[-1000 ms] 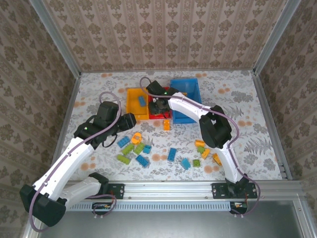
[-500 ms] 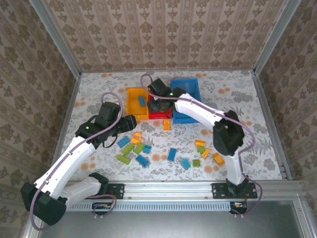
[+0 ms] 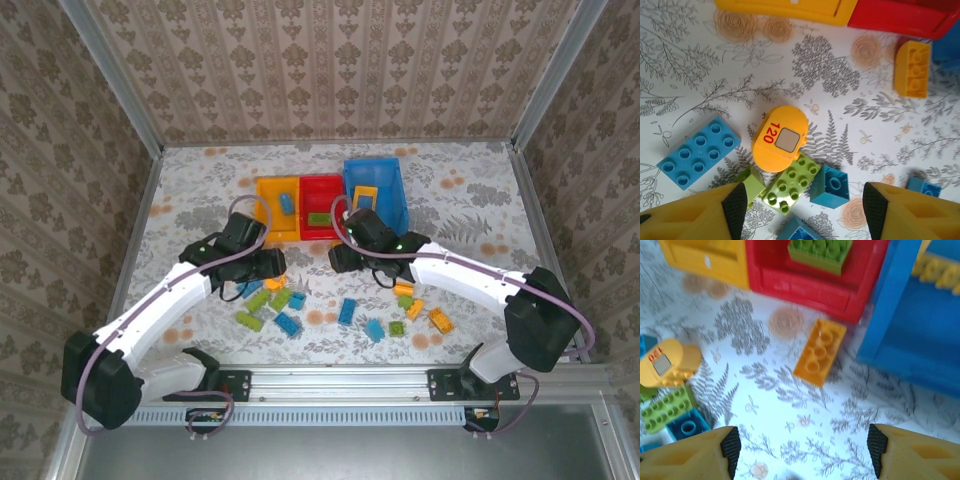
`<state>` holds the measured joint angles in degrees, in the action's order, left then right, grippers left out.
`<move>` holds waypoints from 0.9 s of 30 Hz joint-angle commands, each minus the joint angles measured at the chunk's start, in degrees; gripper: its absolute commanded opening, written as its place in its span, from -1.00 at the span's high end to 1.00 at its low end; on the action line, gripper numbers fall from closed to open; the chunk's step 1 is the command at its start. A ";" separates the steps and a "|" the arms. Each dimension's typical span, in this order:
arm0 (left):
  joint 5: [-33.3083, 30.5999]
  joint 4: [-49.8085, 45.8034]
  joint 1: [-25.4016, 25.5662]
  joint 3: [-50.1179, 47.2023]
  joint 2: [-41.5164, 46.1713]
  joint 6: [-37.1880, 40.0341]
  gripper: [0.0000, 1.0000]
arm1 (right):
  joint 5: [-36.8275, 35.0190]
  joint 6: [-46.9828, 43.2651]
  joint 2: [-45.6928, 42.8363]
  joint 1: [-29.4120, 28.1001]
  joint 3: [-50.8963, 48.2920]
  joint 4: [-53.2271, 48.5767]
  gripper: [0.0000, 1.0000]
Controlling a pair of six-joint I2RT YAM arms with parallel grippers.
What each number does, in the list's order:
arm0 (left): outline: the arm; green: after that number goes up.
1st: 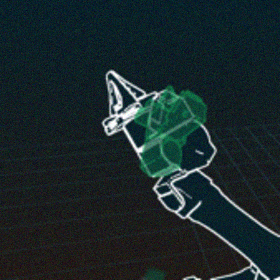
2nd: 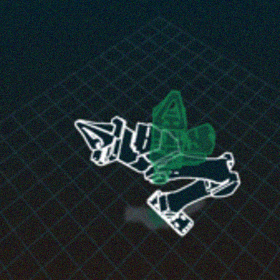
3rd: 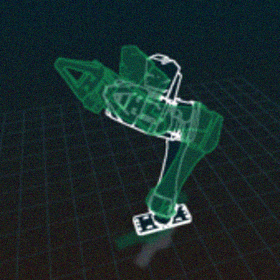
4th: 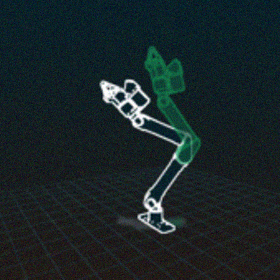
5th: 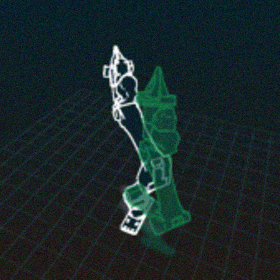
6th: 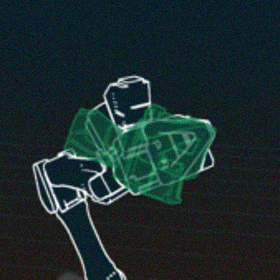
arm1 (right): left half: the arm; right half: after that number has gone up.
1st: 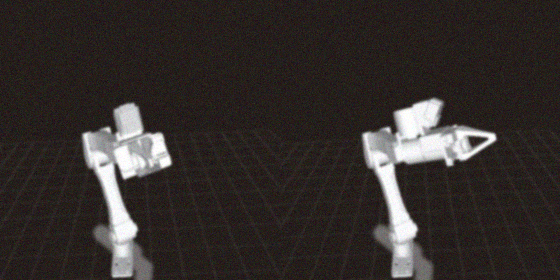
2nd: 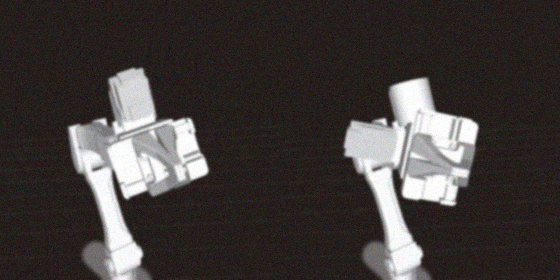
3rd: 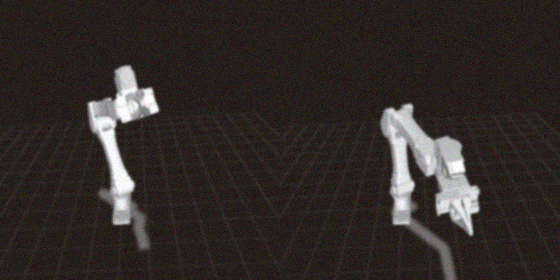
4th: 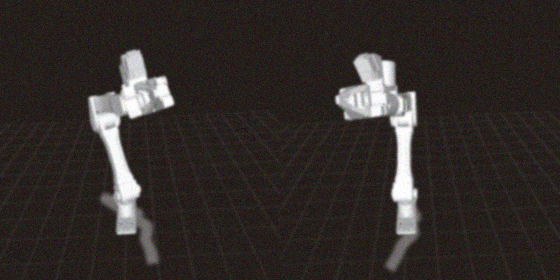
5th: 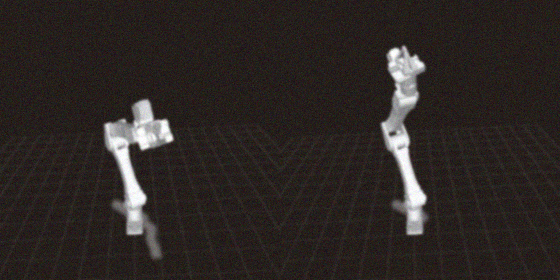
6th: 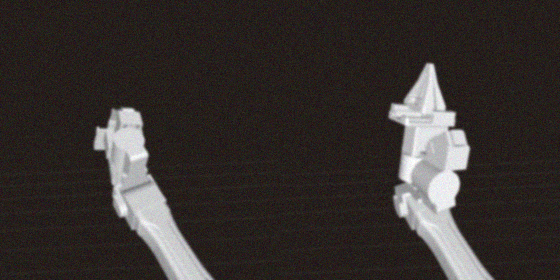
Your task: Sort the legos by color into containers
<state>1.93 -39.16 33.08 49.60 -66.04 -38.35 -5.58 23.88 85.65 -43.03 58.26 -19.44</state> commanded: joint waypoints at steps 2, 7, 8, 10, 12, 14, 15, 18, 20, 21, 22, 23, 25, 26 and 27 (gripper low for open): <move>0.60 0.27 0.67 -1.72 -0.02 0.88 -0.33 | 0.09 8.44 3.89 -1.08 -0.53 1.68 -0.50; 0.98 2.18 1.02 -3.30 1.38 0.56 -0.34 | -5.60 14.55 11.04 -2.22 1.39 3.41 -0.64; 0.92 2.22 1.11 -3.46 1.86 0.64 -0.34 | -6.61 15.83 12.27 -2.23 1.81 3.49 -0.65; 0.80 2.04 1.10 -3.91 2.90 0.65 -0.34 | -7.72 17.36 14.76 -2.23 3.01 3.94 -0.64; 0.81 1.91 1.11 -4.27 4.04 0.83 -0.34 | -8.04 18.41 16.69 -2.24 4.06 4.94 -0.63; 0.73 1.63 1.11 -4.59 5.15 0.82 -0.34 | -8.13 19.32 18.66 -2.19 5.09 6.06 -0.61; 0.66 1.42 1.11 -4.81 5.53 0.84 -0.34 | -8.47 19.64 19.52 -2.21 5.56 6.24 -0.60; 0.70 0.87 1.11 -5.26 6.60 0.75 -0.34 | -9.67 20.82 21.94 -2.22 6.98 6.27 -0.57; 0.78 0.64 1.10 -5.53 7.29 0.74 -0.34 | -10.06 20.99 23.65 -2.25 7.79 6.66 -0.54; 0.79 0.52 1.11 -5.69 7.65 0.70 -0.35 | -10.22 21.03 24.42 -2.25 8.37 6.87 -0.51; 0.79 0.45 1.11 -5.74 8.00 0.72 -0.34 | -10.45 21.12 25.25 -2.25 8.81 6.97 -0.47; 0.79 0.25 1.07 -5.83 8.20 0.64 -0.34 | -11.02 21.36 25.77 -2.25 9.28 6.87 -0.44; 0.96 -0.17 1.11 -5.86 8.77 0.81 -0.34 | -11.81 21.13 26.90 -2.24 10.21 7.12 -0.40; 1.02 -0.29 1.07 -5.84 8.92 0.80 -0.34 | -12.15 20.92 27.38 -2.23 10.67 6.99 -0.38; 1.11 -0.40 1.03 -5.95 9.13 0.82 -0.34 | -12.22 20.73 27.93 -2.16 11.18 6.96 -0.34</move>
<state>2.42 -38.02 33.78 44.25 -58.19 -38.35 -15.64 43.86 110.83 -45.28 67.44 -13.26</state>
